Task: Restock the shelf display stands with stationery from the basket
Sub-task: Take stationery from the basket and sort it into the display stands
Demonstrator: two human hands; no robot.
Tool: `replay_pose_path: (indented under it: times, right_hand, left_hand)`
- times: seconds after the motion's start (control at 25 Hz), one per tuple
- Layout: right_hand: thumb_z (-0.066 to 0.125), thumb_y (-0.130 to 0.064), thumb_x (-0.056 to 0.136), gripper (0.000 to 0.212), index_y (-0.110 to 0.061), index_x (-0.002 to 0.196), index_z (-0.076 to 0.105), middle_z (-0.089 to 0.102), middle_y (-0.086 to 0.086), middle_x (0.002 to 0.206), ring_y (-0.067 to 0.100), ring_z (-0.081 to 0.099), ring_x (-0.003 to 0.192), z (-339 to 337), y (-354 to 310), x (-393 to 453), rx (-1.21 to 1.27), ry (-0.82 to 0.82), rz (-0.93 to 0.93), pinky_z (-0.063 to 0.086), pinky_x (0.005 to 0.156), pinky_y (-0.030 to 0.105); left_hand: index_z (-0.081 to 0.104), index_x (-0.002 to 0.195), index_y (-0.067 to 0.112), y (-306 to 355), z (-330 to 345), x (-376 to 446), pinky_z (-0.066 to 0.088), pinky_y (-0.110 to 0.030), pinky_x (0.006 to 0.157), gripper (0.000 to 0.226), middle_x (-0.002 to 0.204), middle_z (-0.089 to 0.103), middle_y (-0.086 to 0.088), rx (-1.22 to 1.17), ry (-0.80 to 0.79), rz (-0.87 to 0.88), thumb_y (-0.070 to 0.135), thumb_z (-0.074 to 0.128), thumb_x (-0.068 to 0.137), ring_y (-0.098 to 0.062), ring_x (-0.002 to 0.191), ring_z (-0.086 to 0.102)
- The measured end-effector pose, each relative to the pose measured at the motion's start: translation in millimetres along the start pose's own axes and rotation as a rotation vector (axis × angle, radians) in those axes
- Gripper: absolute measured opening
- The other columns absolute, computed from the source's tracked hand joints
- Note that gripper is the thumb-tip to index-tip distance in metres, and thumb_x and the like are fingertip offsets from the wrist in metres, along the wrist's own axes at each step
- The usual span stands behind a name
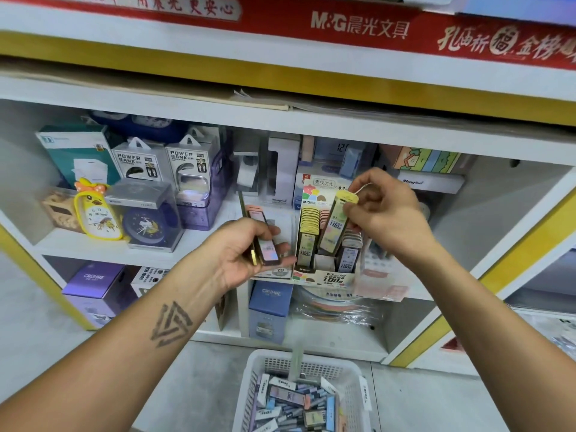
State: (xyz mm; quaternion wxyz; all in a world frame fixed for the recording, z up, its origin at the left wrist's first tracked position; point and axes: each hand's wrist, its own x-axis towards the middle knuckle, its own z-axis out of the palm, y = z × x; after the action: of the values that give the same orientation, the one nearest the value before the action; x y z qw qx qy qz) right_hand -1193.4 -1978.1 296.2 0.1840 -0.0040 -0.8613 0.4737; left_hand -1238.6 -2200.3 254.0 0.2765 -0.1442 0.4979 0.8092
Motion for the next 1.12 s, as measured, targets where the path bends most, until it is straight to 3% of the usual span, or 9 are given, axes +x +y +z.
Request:
replay_pose_path:
  times: [0.12, 0.28, 0.4, 0.52, 0.6, 0.72, 0.84, 0.92, 1.12]
  right_hand:
    - [0.070, -0.008, 0.088, 0.029, -0.033, 0.090, 0.056, 0.065, 0.011, 0.081, 0.032, 0.070, 0.071, 10.9, 6.7, -3.8, -0.112, -0.098, -0.032, 0.060, 0.065, 0.048]
    - [0.066, -0.011, 0.091, 0.029, -0.035, 0.091, 0.051, 0.067, 0.005, 0.079, 0.026, 0.070, 0.072, 30.9, 12.6, -6.0, -0.248, -0.199, -0.088, 0.059, 0.060, 0.040]
    - [0.059, -0.010, 0.093, 0.015, -0.024, 0.095, 0.057, 0.066, 0.006, 0.083, 0.028, 0.066, 0.078, 39.4, 16.9, -7.8, -0.417, -0.253, -0.155, 0.057, 0.068, 0.045]
    - [0.056, -0.009, 0.093, 0.013, -0.011, 0.092, 0.069, 0.069, 0.002, 0.087, 0.020, 0.063, 0.081, 40.9, 14.8, -4.3, -0.571, -0.173, -0.269, 0.054, 0.077, 0.036]
    - [0.064, -0.014, 0.093, 0.010, -0.014, 0.096, 0.073, 0.070, -0.005, 0.085, 0.008, 0.062, 0.073, 42.9, 6.0, -2.5, -0.305, -0.138, -0.119, 0.053, 0.071, 0.022]
    - [0.072, -0.026, 0.091, 0.016, -0.019, 0.105, 0.070, 0.073, -0.003, 0.081, 0.007, 0.061, 0.062, 50.7, -4.9, -6.2, 0.173, -0.251, 0.215, 0.049, 0.055, 0.022]
    - [0.073, -0.010, 0.089, 0.009, -0.014, 0.097, 0.070, 0.070, -0.003, 0.067, 0.008, 0.057, 0.050, 47.8, -10.8, -6.1, 0.244, -0.237, 0.233, 0.044, 0.048, 0.023]
    - [0.070, -0.002, 0.089, 0.009, -0.009, 0.095, 0.068, 0.072, 0.002, 0.067, 0.010, 0.059, 0.049, 31.4, -11.5, 0.7, 0.254, -0.129, 0.191, 0.045, 0.046, 0.023]
    - [0.068, -0.019, 0.089, 0.011, -0.028, 0.091, 0.062, 0.069, -0.004, 0.080, 0.019, 0.064, 0.064, -2.4, 3.8, -0.6, -0.304, -0.027, -0.037, 0.054, 0.055, 0.032]
  left_hand:
    - [0.057, 0.108, -0.005, -2.8, -0.9, -4.1, 0.060, -0.053, 0.057, 0.029, 0.104, 0.063, -0.029, 0.045, 0.023, -0.009, -0.016, 0.042, 0.086, -0.037, 0.075, 0.070]
    - [0.054, 0.123, -0.007, -7.9, -0.6, -6.2, 0.061, -0.053, 0.061, 0.038, 0.113, 0.065, -0.032, 0.108, -0.002, -0.022, -0.018, 0.046, 0.087, -0.036, 0.077, 0.072]
    - [0.055, 0.121, -0.011, -7.2, -0.9, -6.9, 0.061, -0.049, 0.059, 0.038, 0.105, 0.066, -0.032, 0.147, -0.015, -0.006, -0.019, 0.052, 0.084, -0.034, 0.071, 0.071]
    - [0.064, 0.108, -0.005, -7.7, 0.2, -9.1, 0.061, -0.046, 0.058, 0.030, 0.090, 0.073, -0.025, 0.189, -0.032, 0.006, -0.019, 0.056, 0.082, -0.032, 0.069, 0.073]
    - [0.066, 0.103, -0.001, -7.5, 1.6, -11.8, 0.061, -0.047, 0.065, 0.030, 0.083, 0.075, -0.018, 0.231, -0.055, 0.026, -0.019, 0.060, 0.081, -0.030, 0.070, 0.074]
    - [0.066, 0.106, 0.001, -8.9, 6.3, -15.4, 0.061, -0.048, 0.070, 0.036, 0.093, 0.075, -0.020, 0.302, -0.097, 0.066, -0.019, 0.065, 0.077, -0.033, 0.076, 0.074]
    - [0.068, 0.090, 0.005, -10.3, 8.9, -18.9, 0.062, -0.044, 0.064, 0.024, 0.089, 0.076, -0.018, 0.334, -0.131, 0.058, -0.016, 0.068, 0.078, -0.030, 0.074, 0.075]
    - [0.066, 0.095, 0.004, -8.7, 6.8, -18.5, 0.061, -0.039, 0.057, 0.024, 0.087, 0.075, -0.017, 0.302, -0.090, 0.064, -0.010, 0.073, 0.077, -0.028, 0.067, 0.073]
    - [0.066, 0.087, 0.008, -6.0, 6.8, -16.8, 0.037, -0.017, 0.036, 0.028, 0.062, 0.061, -0.005, 0.418, 0.010, 0.088, 0.022, 0.086, 0.073, -0.012, 0.041, 0.048]
